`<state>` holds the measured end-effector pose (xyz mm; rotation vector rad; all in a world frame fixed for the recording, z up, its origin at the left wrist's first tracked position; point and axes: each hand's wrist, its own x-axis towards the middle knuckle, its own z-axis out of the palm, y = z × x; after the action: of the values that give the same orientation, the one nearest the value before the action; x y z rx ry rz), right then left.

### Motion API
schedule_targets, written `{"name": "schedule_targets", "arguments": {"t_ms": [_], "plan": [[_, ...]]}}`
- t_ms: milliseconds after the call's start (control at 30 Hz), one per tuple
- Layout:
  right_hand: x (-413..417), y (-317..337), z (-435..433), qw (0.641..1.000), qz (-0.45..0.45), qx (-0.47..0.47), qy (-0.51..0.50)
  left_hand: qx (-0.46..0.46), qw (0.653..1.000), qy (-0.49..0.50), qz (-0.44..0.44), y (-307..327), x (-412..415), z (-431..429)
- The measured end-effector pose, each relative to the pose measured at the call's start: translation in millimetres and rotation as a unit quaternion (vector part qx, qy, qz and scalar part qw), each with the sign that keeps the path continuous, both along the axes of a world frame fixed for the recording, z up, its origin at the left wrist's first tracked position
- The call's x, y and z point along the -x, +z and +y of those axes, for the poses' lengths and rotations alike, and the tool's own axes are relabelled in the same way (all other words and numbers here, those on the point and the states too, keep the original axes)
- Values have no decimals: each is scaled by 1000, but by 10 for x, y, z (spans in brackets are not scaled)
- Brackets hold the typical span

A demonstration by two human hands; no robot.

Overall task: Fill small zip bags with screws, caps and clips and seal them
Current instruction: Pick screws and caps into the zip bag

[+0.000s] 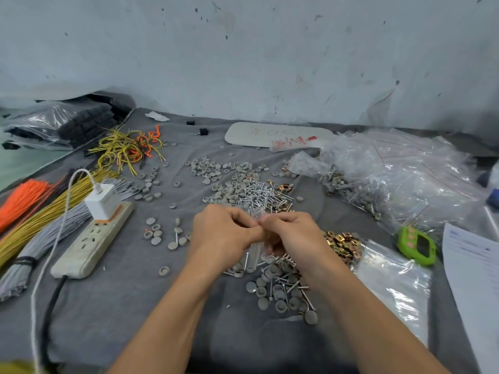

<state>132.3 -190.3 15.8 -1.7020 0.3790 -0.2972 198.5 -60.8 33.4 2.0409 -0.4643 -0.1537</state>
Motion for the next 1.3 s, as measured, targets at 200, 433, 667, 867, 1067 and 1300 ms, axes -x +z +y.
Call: {"name": "schedule_targets", "arguments": {"t_ms": [200, 433, 667, 867, 1067, 1300], "plan": [[125, 49, -106, 996, 12, 85, 22, 20, 996, -72, 47, -48, 28, -3], [192, 52, -217, 996, -29, 88, 9, 20, 998, -11, -64, -56, 94, -78], [223, 34, -332, 992, -24, 116, 28, 12, 997, -62, -37, -53, 166, -163], [276, 65, -398, 999, -34, 35, 6, 97, 990, -100, 7, -12, 285, -261], [339, 146, -366, 968, -19, 244, -47, 120, 977, -132, 115, 31, 353, -235], [268, 224, -294, 930, -1, 354, -101, -56, 991, 42, -118, 140, 400, -103]]}}
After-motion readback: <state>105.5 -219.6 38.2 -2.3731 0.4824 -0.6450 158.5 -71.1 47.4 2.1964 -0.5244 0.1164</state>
